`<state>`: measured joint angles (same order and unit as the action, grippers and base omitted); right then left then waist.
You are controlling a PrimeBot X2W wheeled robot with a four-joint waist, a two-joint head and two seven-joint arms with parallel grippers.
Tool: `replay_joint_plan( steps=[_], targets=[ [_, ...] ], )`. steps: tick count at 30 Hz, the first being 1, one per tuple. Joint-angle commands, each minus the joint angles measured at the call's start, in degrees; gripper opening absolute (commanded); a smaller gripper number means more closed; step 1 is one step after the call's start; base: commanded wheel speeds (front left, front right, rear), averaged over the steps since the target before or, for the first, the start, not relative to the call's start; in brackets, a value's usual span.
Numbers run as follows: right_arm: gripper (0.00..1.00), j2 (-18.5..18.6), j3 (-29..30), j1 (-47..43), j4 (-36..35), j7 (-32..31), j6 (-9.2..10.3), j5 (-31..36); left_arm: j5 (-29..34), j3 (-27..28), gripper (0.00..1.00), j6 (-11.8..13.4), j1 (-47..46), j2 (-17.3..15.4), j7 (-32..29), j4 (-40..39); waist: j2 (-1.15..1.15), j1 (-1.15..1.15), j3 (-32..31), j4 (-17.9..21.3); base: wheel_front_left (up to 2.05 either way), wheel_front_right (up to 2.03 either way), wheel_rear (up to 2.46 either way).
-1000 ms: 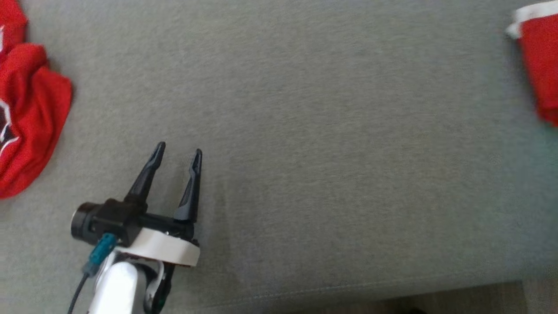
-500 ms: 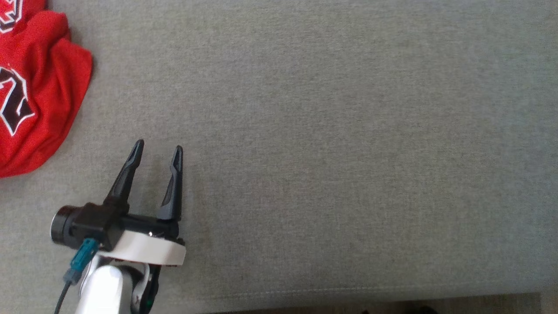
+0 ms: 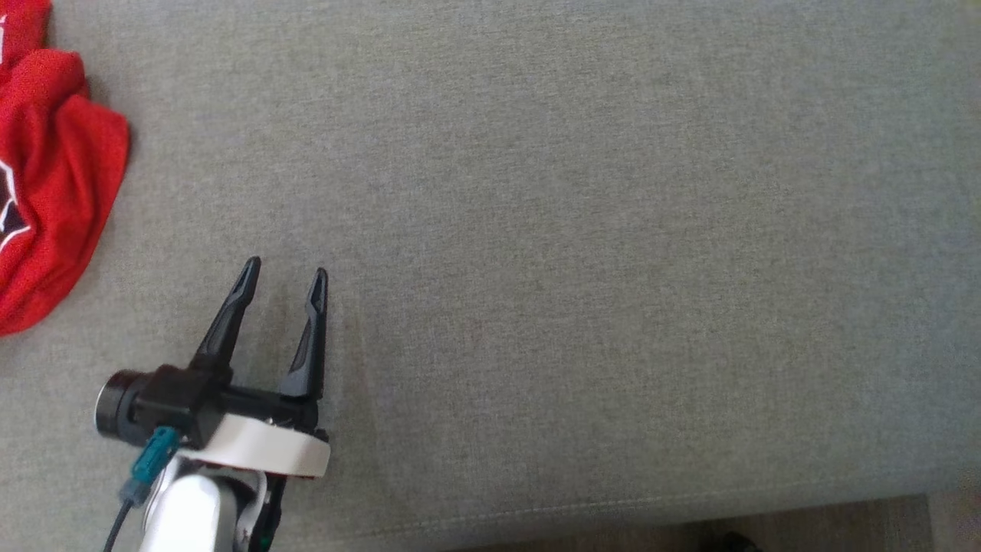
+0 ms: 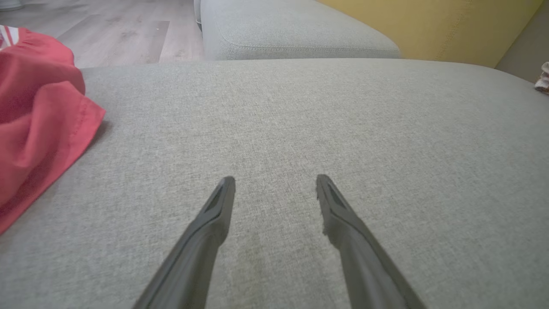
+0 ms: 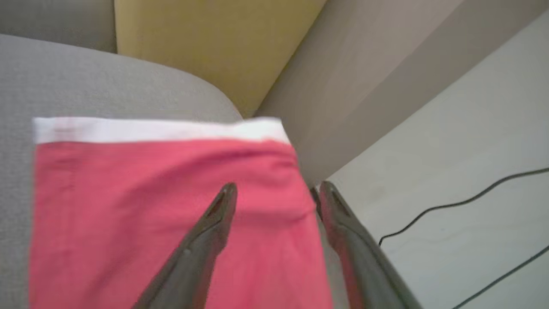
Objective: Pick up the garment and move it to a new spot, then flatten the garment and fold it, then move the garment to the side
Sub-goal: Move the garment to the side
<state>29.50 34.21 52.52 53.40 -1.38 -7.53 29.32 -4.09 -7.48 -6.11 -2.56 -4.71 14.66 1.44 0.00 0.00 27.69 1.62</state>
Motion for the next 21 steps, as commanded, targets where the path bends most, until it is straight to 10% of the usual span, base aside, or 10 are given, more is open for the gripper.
replay_joint_plan(
  steps=[1, 12, 21],
  targets=[
    [1.00, 1.4, 0.0, 1.5, -2.6, 2.2, 0.04, 1.7, 0.5, 1.8, 1.00, 0.0, 0.1, -0.6, 0.3, -1.5, 0.00, 0.00, -0.2, 0.2, 0.00, 0.00, 0.00],
    [1.00, -4.8, -2.6, 1.3, -4.2, 15.4, 0.04, -1.5, -1.8, 1.6, 1.00, 0.5, 0.6, 1.0, 0.3, 0.2, 0.00, 0.00, -8.0, -0.7, 0.00, 0.00, 0.00],
    [1.00, -14.0, -13.8, -11.3, -14.5, 16.3, 0.04, -24.3, -3.8, 1.9, 1.00, 1.6, 2.4, 1.7, 0.3, 2.4, 0.00, 0.00, -15.9, -2.4, 0.00, 0.00, 0.00]
  ],
)
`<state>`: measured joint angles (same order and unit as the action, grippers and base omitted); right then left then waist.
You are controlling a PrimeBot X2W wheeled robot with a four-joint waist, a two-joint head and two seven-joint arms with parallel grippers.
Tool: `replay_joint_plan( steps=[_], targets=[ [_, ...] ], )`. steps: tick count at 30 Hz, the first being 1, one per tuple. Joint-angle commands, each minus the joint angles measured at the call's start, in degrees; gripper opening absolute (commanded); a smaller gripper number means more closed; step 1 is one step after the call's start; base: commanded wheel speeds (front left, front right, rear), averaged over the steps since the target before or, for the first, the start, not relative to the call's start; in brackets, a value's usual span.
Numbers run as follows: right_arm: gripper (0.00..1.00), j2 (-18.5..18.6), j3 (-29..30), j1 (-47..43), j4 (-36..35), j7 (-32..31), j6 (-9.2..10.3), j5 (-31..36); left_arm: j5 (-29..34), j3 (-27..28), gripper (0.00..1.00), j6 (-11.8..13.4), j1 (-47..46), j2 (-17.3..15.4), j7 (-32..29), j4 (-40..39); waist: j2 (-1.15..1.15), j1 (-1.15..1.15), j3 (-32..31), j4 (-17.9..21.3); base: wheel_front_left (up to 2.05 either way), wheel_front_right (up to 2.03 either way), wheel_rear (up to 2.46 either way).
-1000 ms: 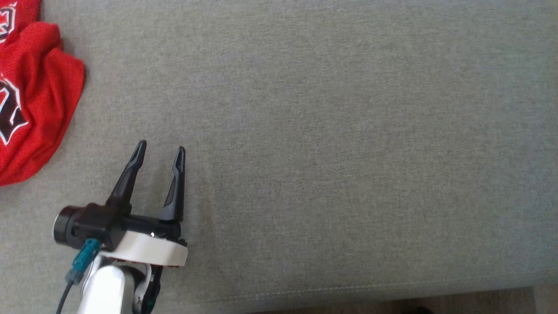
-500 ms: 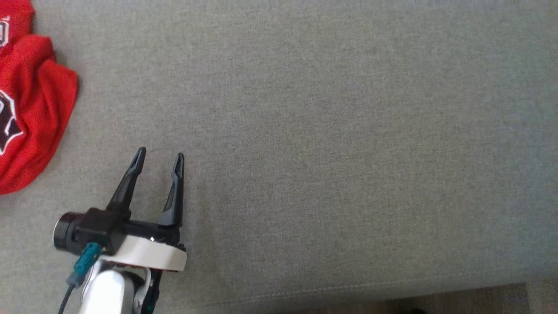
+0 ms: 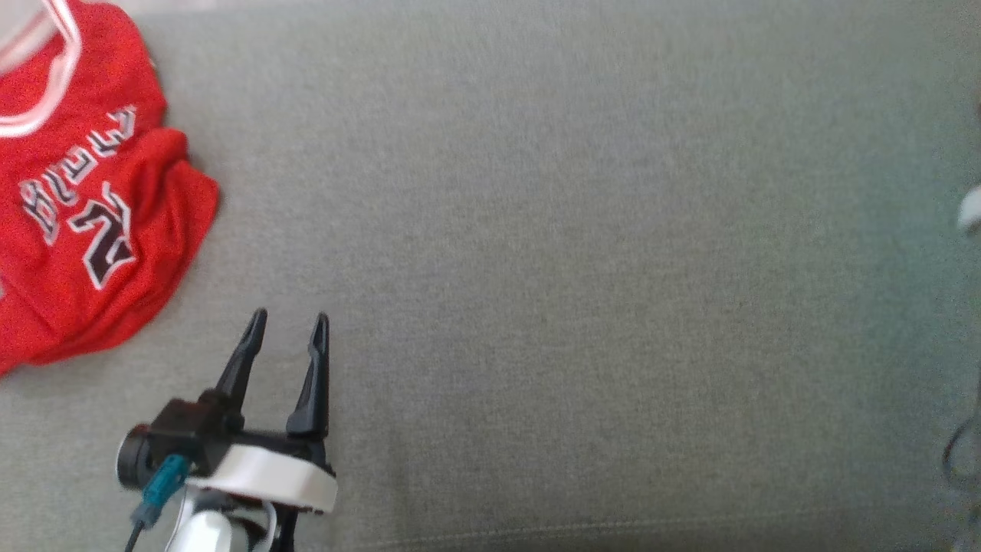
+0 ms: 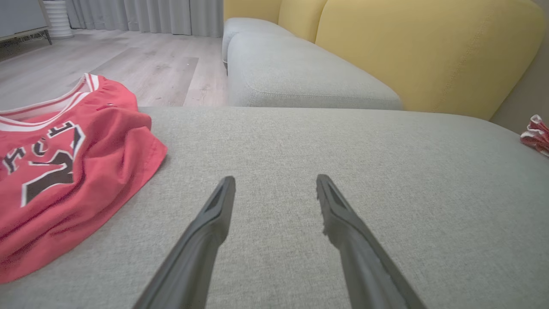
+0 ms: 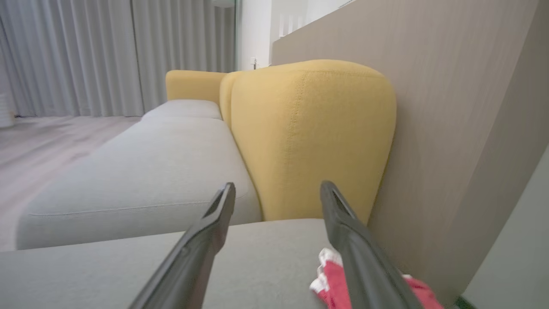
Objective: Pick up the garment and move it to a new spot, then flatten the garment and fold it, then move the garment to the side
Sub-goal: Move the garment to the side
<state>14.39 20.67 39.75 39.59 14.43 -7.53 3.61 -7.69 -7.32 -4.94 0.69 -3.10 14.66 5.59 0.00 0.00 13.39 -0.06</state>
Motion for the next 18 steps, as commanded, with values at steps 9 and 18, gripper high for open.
replay_joint_plan(
  steps=[9, 18],
  targets=[
    [1.00, -5.3, -8.0, -23.4, -23.7, -3.8, 0.04, -5.8, -0.7, 2.8, 1.00, 0.6, 2.4, 0.2, 0.3, 0.5, 0.00, 0.00, -8.6, -0.8, 0.00, 0.00, 0.00],
    [1.00, -10.7, -12.7, -40.2, -34.2, -4.1, 0.04, -5.2, -0.7, 3.5, 1.00, 0.5, 4.5, 0.2, 0.3, 3.1, 0.00, 0.00, -12.2, -0.3, 0.00, 0.00, 0.00]
  ],
)
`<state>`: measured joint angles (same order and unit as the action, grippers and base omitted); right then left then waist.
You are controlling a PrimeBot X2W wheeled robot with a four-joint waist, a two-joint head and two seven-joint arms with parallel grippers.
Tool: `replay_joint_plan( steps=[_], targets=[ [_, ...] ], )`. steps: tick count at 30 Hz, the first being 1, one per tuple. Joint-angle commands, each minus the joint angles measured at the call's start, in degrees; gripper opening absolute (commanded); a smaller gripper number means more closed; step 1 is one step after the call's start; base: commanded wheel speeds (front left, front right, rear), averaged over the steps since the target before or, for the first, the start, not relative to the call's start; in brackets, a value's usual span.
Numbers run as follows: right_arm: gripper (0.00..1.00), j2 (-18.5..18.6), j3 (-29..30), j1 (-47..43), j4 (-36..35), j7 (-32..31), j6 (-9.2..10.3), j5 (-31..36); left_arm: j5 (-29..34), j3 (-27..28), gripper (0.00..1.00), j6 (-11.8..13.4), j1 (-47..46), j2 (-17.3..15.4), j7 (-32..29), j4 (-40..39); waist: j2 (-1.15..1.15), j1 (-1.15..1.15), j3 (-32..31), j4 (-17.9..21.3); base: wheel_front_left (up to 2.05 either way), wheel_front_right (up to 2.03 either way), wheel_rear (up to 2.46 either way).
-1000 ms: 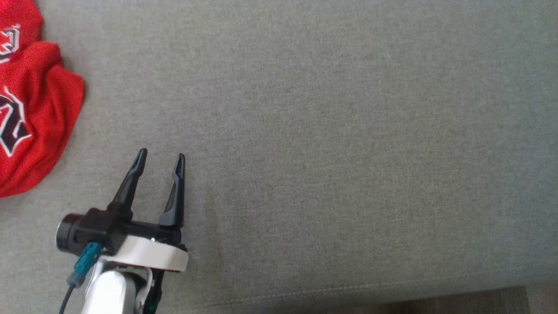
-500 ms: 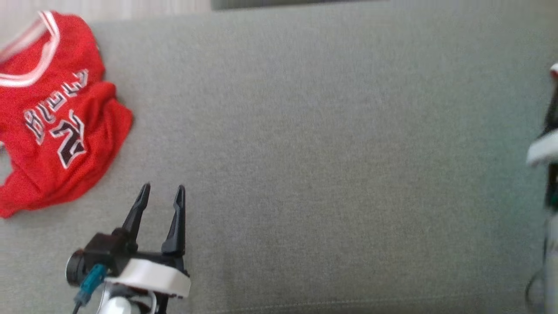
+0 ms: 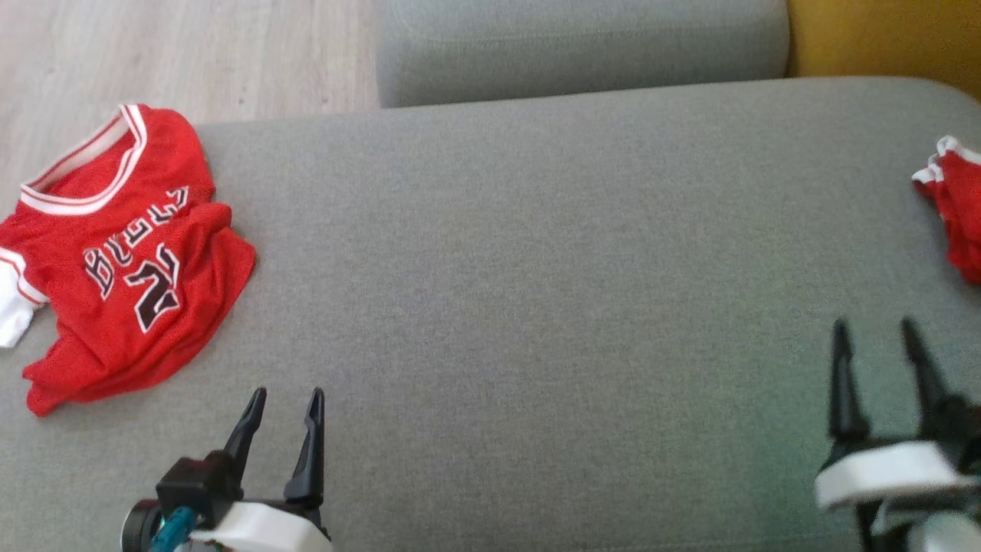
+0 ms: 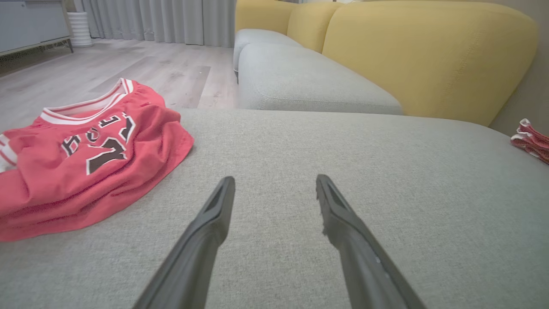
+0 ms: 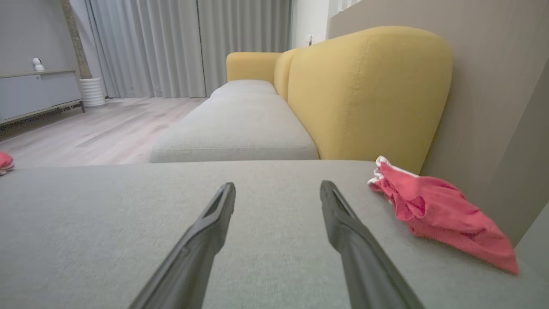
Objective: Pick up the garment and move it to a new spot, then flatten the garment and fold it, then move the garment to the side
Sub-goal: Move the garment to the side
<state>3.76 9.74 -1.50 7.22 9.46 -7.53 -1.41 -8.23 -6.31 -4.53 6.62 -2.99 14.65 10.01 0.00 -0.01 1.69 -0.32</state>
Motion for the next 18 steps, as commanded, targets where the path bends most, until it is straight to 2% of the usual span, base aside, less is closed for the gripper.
replay_joint_plan(
  steps=[1, 12, 18],
  targets=[
    [1.00, -0.2, -2.6, -0.2, -1.4, 1.5, 0.04, -0.3, -0.1, 2.5, 1.00, 0.1, -1.3, 0.1, 0.3, -1.0, 0.00, 0.01, -0.9, -0.2, 0.00, 0.00, 0.00],
    [1.00, -0.9, -5.6, -5.5, 5.6, 5.4, 0.04, -3.0, -0.4, 2.8, 1.00, 0.9, 0.7, 0.1, 0.3, -0.1, 0.00, 0.01, -3.5, -2.4, 0.00, 0.00, 0.00],
    [1.00, -0.9, -6.7, -4.7, 6.0, 5.5, 0.04, -3.4, -0.2, 2.6, 1.00, 0.8, 0.6, 0.1, 0.3, -0.3, 0.00, 0.01, -3.8, -3.0, 0.00, 0.00, 0.00]
  ],
)
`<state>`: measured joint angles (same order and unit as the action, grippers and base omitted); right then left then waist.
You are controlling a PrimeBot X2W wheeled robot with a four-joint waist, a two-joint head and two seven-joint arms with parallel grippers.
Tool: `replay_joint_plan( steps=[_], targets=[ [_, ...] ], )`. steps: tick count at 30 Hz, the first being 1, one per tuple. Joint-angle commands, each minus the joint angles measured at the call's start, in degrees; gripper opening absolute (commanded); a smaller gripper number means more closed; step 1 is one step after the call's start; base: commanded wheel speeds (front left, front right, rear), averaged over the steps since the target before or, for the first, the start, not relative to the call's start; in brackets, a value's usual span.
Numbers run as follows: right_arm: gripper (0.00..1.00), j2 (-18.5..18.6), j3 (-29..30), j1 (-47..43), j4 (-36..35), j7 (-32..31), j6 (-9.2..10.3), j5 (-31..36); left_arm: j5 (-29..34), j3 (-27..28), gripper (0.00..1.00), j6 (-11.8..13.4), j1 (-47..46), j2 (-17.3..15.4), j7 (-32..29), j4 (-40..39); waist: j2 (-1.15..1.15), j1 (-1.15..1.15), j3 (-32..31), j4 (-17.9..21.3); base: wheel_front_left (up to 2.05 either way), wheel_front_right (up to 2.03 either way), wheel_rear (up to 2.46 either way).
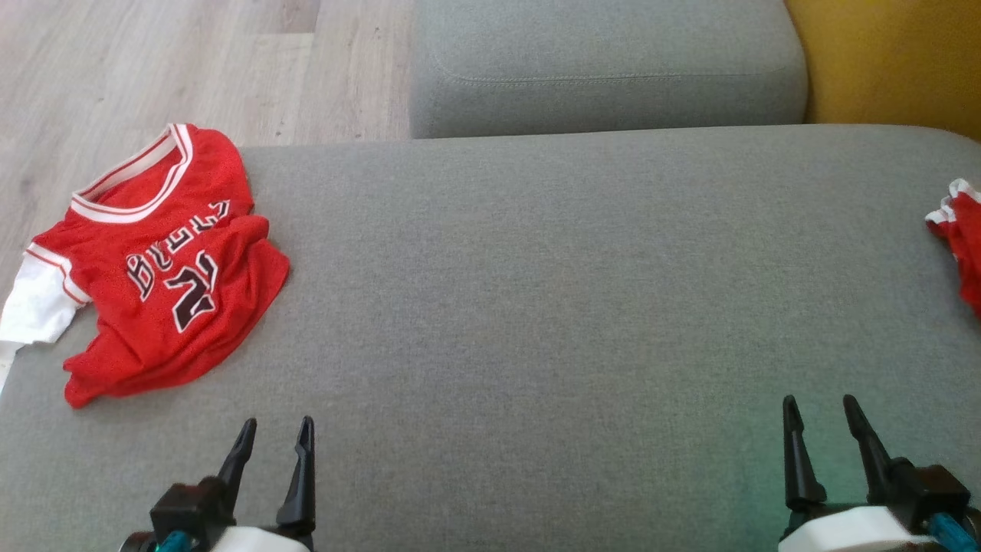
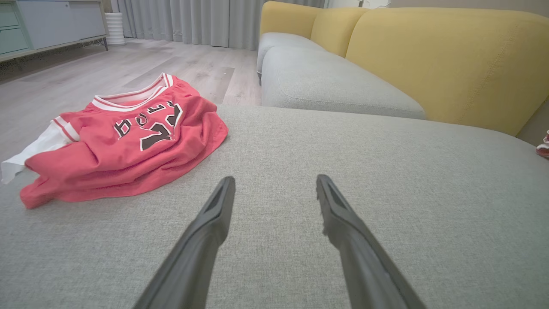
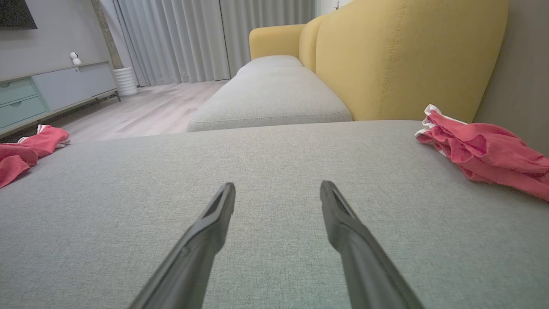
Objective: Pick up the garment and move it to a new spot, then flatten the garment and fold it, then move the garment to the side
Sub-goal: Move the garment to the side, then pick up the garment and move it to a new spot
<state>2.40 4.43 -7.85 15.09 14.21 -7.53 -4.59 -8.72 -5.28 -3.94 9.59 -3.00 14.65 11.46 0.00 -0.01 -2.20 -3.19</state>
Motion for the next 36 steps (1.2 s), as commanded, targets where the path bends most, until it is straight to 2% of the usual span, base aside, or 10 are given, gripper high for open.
replay_joint_plan(
  steps=[1, 22, 25, 36],
  targets=[
    [1.00, 0.5, -1.5, 1.9, -1.9, 0.8, 0.04, -0.3, 0.4, 1.5, 1.00, 0.2, -2.4, 0.1, 0.3, -1.8, 0.00, 0.01, 0.1, -0.2, 0.00, 0.00, 0.00],
    [1.00, 0.5, -2.1, 1.8, -1.5, 0.8, 0.04, -0.7, 0.1, 0.8, 1.00, 0.2, -3.0, 0.1, 0.3, -1.7, 0.00, 0.01, 0.6, -2.1, 0.00, 0.00, 0.00],
    [1.00, 0.5, -2.0, 1.6, -1.7, 0.8, 0.04, -0.9, 0.2, 0.5, 1.00, 0.2, -3.3, 0.1, 0.3, -1.9, 0.00, 0.01, 0.7, -4.0, 0.00, 0.00, 0.00],
    [1.00, 0.5, -3.4, 2.1, -1.4, 0.8, 0.04, -1.5, 0.3, 1.1, 1.00, 0.3, -2.5, 0.1, 0.3, -1.6, 0.00, 0.01, 0.8, -17.9, 0.00, 0.00, 0.00]
  ],
)
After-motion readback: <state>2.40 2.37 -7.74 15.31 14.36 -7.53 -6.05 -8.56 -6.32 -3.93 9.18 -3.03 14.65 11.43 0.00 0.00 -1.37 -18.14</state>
